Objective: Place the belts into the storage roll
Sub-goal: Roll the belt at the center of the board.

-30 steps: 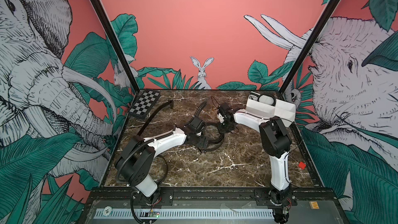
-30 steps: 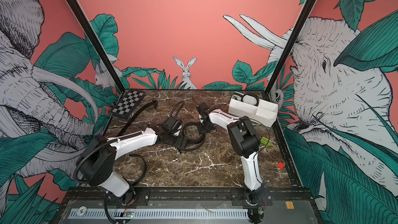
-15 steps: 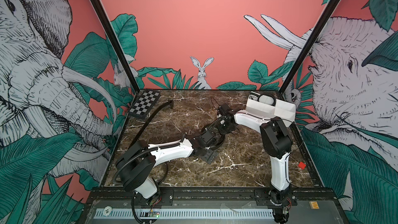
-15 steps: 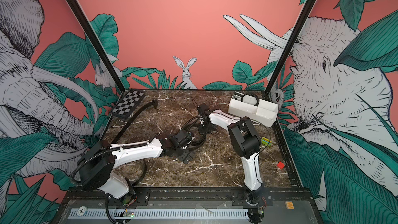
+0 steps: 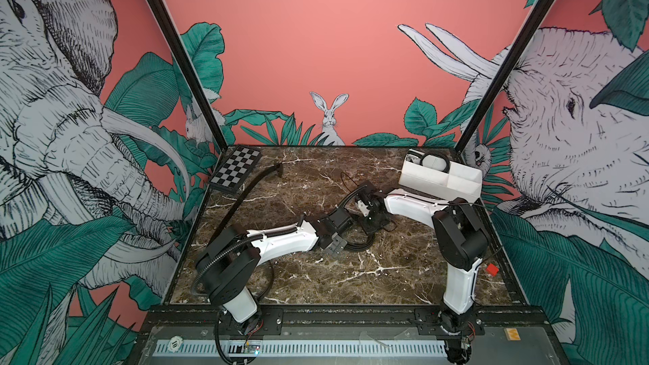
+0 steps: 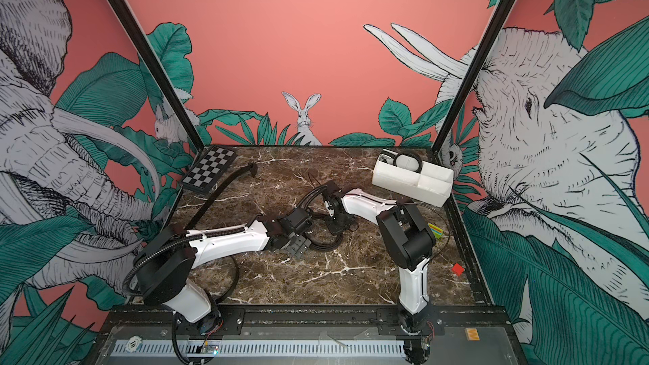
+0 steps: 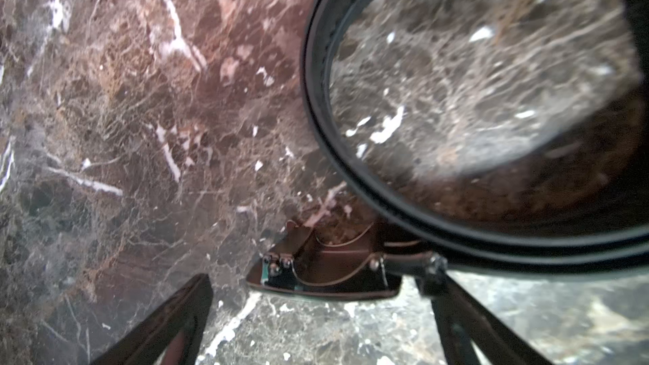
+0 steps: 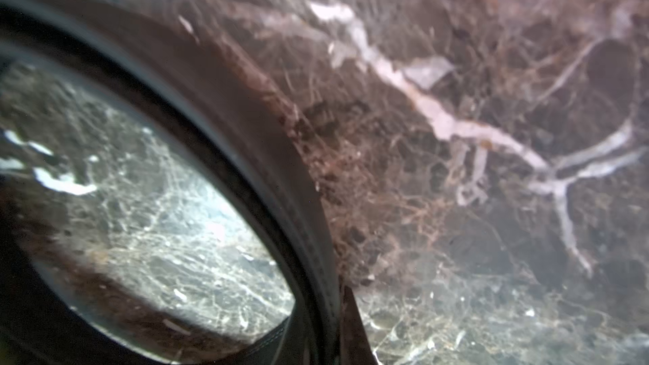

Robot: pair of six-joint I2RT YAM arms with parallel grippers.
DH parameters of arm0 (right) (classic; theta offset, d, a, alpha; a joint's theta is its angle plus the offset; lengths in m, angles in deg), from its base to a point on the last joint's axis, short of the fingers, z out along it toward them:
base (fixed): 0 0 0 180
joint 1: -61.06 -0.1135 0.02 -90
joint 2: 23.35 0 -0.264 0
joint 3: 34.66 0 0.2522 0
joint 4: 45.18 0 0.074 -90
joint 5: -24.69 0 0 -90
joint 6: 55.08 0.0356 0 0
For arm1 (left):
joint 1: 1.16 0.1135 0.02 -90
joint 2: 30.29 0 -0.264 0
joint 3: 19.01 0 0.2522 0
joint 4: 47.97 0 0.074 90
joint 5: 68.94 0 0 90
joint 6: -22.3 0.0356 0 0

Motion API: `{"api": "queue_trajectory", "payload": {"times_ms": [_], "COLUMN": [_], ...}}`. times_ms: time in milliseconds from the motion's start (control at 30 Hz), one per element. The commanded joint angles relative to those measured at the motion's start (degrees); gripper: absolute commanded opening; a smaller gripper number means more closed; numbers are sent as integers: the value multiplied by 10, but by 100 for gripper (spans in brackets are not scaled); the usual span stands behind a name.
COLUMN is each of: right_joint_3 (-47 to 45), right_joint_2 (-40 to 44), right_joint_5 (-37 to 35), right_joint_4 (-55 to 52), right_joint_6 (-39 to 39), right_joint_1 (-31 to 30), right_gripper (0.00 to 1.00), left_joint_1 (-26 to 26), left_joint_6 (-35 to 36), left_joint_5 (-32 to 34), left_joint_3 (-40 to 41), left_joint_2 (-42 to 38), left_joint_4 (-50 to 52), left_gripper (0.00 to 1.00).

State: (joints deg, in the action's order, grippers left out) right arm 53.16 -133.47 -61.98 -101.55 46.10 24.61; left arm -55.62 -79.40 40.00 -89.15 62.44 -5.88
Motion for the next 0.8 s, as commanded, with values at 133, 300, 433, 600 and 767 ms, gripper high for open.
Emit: {"api": "queue_trajectory", "payload": {"times_ms": [133,300,433,600,767], "right_joint_3": [-22,-3,5,3,5], "right_joint_2": [-6,-19,-25,-24,-29], "right_joint_5": [7,3,-9,-18,-22], "right_joint_4": [-40,-46,-61,-63,-56], "right_joint_6": [-26,-70,-78,-68,-57], "right_joint_1": [-5,-11,-14,-18,-18], "right_gripper": [0,0,0,0,0], "left_joint_1": [3,10,13,21,22], "left_joint_6": [4,-19,-69,-194,-293], "left_joint_5": [-64,-80,-130,-237,-275], "left_joint_3": [42,74,82,26,-19], "left_joint_2": [-69,-118,-146,-111,-104], "left_joint_4": [-33,-37,-32,20,51], "left_gripper": [99,99,99,99,99]}}
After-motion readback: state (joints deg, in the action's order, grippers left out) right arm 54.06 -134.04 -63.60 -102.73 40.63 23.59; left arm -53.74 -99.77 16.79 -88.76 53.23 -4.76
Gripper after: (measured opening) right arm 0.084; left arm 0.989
